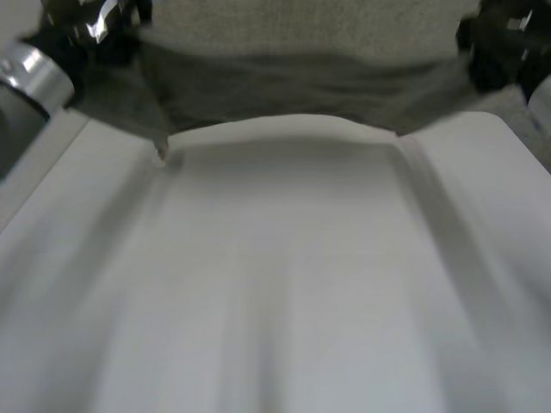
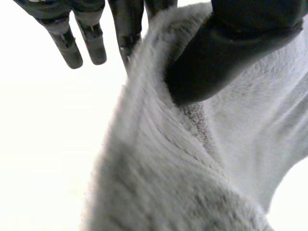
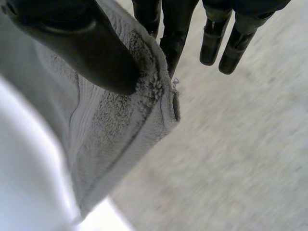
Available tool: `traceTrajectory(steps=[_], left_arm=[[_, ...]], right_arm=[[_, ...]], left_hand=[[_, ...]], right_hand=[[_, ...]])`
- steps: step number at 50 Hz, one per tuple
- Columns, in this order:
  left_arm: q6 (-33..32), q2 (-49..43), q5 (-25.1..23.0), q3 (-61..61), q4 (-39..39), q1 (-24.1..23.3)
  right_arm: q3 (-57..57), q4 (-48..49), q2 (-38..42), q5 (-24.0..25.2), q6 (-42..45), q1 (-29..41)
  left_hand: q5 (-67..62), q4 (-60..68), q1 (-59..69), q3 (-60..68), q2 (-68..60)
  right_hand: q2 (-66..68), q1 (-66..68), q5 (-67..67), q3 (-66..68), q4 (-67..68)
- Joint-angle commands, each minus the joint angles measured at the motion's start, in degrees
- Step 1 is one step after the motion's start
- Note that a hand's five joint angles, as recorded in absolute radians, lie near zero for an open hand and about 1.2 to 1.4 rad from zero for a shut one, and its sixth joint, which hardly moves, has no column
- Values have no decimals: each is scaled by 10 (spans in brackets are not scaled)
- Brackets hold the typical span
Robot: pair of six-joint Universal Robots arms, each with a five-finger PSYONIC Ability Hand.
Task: Fold the towel.
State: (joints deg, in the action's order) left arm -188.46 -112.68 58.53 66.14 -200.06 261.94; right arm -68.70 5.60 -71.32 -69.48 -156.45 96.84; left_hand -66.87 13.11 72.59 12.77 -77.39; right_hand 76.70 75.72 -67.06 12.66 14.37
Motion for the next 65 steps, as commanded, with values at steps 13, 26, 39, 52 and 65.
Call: traceTrajectory(steps=[13, 26, 39, 52, 65], left_arm=[[-129, 109, -68, 354, 20, 10], [-132, 311, -73, 453, 151, 24], [-135, 250, -73, 418, 158, 46], [-151, -58, -59, 191, 180, -7], [-166, -213, -9, 8, 200, -24]], right_arm=[[-304, -6, -110, 90, 86, -57], [-339, -205, -295, 252, 103, -206], [-291, -198, -189, 274, 161, -226], [-171, -161, 9, 109, 186, -90], [-130, 8, 91, -26, 132, -31]], left_hand=[[-31, -31, 74, -28, -26], [-31, -31, 74, -28, -26], [-31, -31, 74, -28, -26], [-31, -31, 74, -28, -26], [-31, -31, 74, -28, -26]], right_hand=[[33, 43, -29, -27, -44], [33, 43, -29, -27, -44], [33, 43, -29, -27, -44], [33, 43, -29, -27, -44], [33, 43, -29, -27, -44]])
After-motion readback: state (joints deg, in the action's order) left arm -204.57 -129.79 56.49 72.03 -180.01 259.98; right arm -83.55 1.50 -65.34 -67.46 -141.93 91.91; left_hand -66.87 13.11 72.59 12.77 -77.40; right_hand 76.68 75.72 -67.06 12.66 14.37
